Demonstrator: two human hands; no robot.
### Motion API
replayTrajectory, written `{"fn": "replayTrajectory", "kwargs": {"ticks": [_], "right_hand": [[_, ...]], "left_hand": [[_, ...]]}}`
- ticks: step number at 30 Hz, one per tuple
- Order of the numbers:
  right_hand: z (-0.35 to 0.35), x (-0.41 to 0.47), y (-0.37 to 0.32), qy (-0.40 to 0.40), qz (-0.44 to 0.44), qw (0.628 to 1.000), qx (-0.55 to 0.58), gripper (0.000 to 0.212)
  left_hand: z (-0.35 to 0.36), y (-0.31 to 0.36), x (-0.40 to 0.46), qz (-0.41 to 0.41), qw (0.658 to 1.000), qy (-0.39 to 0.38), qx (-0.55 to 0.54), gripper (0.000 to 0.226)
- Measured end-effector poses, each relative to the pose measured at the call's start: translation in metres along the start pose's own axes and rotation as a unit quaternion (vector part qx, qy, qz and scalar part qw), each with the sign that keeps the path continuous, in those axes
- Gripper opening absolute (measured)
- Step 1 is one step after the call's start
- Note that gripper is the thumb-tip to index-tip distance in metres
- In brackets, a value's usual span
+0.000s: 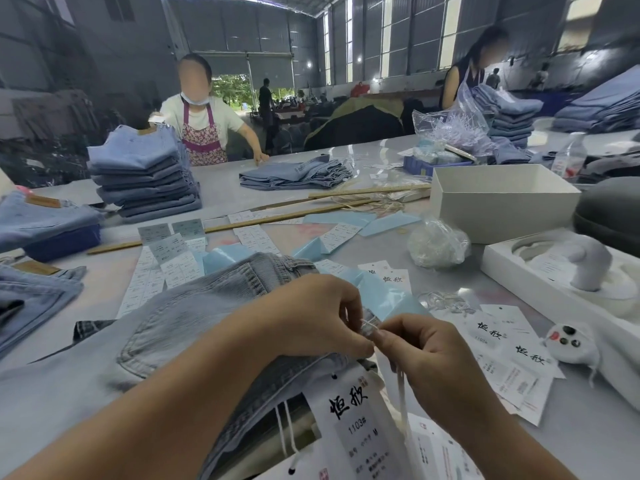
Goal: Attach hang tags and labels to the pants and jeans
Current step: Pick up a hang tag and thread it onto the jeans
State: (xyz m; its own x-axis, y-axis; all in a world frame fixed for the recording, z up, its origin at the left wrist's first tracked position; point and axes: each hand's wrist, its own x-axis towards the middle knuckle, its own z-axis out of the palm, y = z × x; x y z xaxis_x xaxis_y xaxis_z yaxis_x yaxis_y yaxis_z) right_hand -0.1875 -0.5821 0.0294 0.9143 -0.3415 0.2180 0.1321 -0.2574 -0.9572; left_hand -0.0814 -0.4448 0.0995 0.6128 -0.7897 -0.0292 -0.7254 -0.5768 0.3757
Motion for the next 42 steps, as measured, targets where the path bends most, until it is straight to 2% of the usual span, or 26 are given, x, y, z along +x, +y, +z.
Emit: {"fn": "replayTrajectory", "kwargs": {"ticks": [4,9,13,15,20,24,27,29,34,40,42], "right_hand": [[-0.001,-0.003,0.005,0.000,0.007,1.000,-0.020,0.022],[0.002,-0.004,0.011,0.008,0.016,1.000,-0.014,0.023],[0.006,-0.003,0.013,0.025,0.017,0.999,-0.025,0.022],[0.008,-0.002,0.013,0.038,0.016,0.999,-0.031,0.021],[0.010,-0.001,0.012,0.052,0.014,0.998,-0.028,0.024],[0.012,-0.001,0.013,0.039,0.009,0.999,-0.026,0.026],[0.014,0.001,0.014,0.036,0.009,0.999,-0.026,0.026],[0.014,0.003,0.013,0.039,0.005,0.999,-0.030,0.025],[0.015,0.009,0.003,0.057,-0.019,0.997,-0.038,0.029],[0.015,0.012,0.004,0.088,-0.063,0.993,-0.037,0.030],[0.016,0.010,0.006,0.090,-0.078,0.993,-0.018,0.029]], "left_hand": [[0.009,0.007,0.001,-0.009,0.995,0.055,0.087,0.019],[0.010,0.010,0.001,-0.030,0.993,0.075,0.089,0.020],[0.017,0.012,-0.001,-0.003,0.976,0.126,0.179,0.023],[0.020,0.010,-0.001,0.004,0.971,0.152,0.185,0.021],[0.017,0.005,-0.001,0.007,0.985,0.112,0.135,0.021],[0.019,0.005,0.000,0.014,0.986,0.084,0.141,0.016],[0.015,0.004,0.002,-0.004,0.995,0.061,0.079,0.012],[0.010,0.002,0.003,-0.022,0.999,0.044,-0.006,0.011],[-0.001,-0.002,0.001,-0.024,0.979,-0.005,-0.201,0.013],[-0.002,-0.003,0.000,-0.024,0.967,-0.011,-0.255,0.010],[-0.002,-0.005,0.001,-0.029,0.961,0.001,-0.274,0.017]]}}
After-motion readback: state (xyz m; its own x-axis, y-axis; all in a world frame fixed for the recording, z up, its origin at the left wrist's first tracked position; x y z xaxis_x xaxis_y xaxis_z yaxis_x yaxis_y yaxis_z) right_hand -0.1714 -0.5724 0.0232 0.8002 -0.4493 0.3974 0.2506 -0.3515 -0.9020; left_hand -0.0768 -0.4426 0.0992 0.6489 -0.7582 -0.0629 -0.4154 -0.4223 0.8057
